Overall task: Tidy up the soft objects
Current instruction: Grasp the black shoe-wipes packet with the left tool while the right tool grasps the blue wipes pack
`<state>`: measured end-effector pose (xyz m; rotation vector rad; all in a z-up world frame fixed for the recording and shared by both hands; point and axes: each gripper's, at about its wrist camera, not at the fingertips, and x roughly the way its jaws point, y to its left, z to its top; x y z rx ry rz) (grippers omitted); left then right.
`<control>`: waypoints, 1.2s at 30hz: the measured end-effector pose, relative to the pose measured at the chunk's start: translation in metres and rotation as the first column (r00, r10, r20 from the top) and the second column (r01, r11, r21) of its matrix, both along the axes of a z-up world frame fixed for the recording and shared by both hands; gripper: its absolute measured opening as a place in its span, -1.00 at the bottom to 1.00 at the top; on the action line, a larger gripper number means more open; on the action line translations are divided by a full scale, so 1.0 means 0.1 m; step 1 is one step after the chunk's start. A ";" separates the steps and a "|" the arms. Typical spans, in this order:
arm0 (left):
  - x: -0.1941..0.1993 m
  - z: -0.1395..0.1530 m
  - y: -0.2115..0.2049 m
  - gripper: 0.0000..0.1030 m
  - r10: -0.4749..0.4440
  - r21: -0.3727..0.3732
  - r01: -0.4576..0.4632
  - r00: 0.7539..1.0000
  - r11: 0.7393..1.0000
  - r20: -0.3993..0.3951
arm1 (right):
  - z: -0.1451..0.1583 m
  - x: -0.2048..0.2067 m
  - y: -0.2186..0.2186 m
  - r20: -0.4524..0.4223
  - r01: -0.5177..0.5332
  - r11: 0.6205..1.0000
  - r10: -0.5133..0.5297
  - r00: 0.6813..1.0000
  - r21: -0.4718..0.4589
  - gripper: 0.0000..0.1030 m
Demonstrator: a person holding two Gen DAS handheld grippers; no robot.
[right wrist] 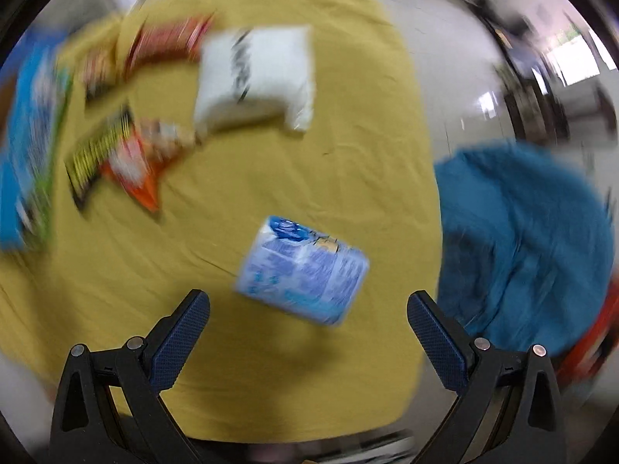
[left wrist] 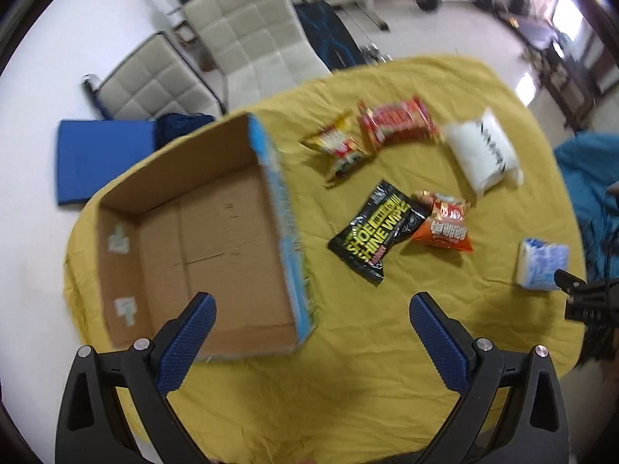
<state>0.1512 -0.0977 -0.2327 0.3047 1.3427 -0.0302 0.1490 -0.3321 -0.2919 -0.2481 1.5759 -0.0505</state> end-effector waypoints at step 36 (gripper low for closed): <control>1.02 -2.08 -0.49 0.14 -0.065 -0.059 0.045 0.907 0.997 -0.417 | -1.01 0.11 -0.64 -0.143 0.218 0.938 -0.185 0.972 0.269 0.69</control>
